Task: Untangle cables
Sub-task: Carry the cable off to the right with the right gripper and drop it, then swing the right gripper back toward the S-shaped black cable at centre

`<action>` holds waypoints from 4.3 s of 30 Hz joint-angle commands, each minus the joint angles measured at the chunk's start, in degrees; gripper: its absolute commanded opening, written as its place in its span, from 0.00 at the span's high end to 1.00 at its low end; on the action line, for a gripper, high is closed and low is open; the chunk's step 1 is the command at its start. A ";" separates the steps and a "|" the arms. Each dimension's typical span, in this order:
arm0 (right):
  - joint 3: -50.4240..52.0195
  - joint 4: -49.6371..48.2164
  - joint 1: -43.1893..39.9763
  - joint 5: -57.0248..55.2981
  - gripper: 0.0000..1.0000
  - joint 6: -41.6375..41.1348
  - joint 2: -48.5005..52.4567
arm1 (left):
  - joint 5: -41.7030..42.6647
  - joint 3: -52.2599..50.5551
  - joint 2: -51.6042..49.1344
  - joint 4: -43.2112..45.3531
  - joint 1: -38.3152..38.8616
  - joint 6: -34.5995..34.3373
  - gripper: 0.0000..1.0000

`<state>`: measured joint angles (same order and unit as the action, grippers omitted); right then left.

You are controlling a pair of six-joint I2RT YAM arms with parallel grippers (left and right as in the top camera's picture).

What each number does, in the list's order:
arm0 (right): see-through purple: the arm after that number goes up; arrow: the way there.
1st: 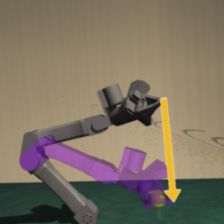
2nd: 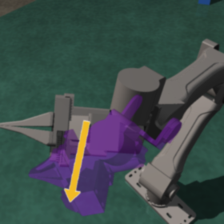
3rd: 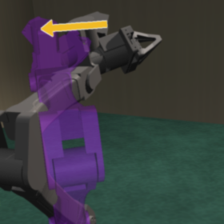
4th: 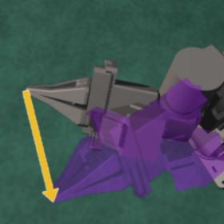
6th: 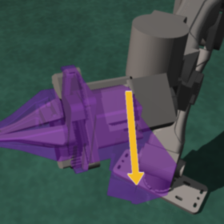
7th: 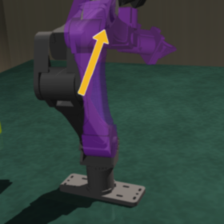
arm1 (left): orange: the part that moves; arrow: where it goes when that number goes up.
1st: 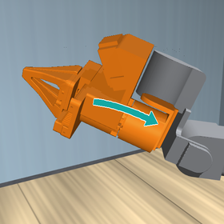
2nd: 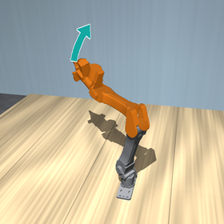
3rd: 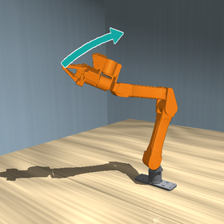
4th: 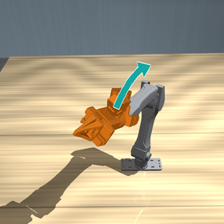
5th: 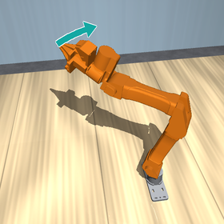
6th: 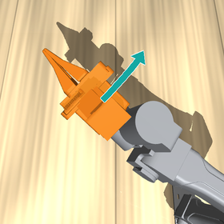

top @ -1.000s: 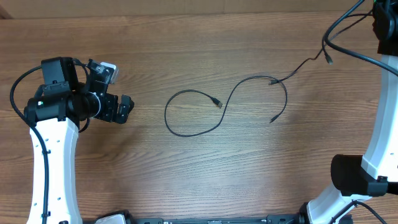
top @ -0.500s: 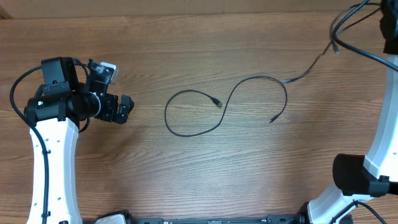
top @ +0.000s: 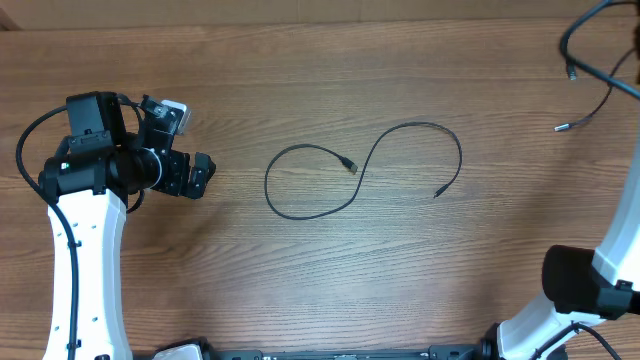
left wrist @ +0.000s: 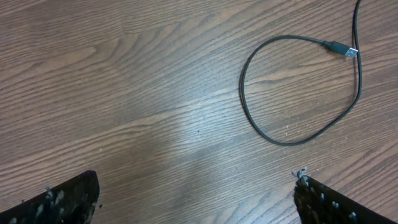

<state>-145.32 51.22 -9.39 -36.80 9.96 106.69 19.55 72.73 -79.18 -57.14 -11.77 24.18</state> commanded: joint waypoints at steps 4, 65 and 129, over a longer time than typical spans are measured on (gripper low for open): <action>-0.13 1.11 -10.08 6.27 0.96 -5.49 -0.15 | 1.01 0.15 -0.26 0.20 -0.20 0.68 0.00; -0.11 13.07 -30.49 36.02 0.62 -14.86 26.01 | 0.98 0.15 -0.26 0.20 -0.20 0.68 0.00; -0.13 40.85 4.96 57.90 0.00 -7.96 25.99 | 0.98 0.15 -0.26 0.20 -0.22 0.68 0.00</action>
<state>-145.10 91.61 -7.03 20.71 1.37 132.42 19.55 72.73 -79.18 -57.14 -11.77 24.18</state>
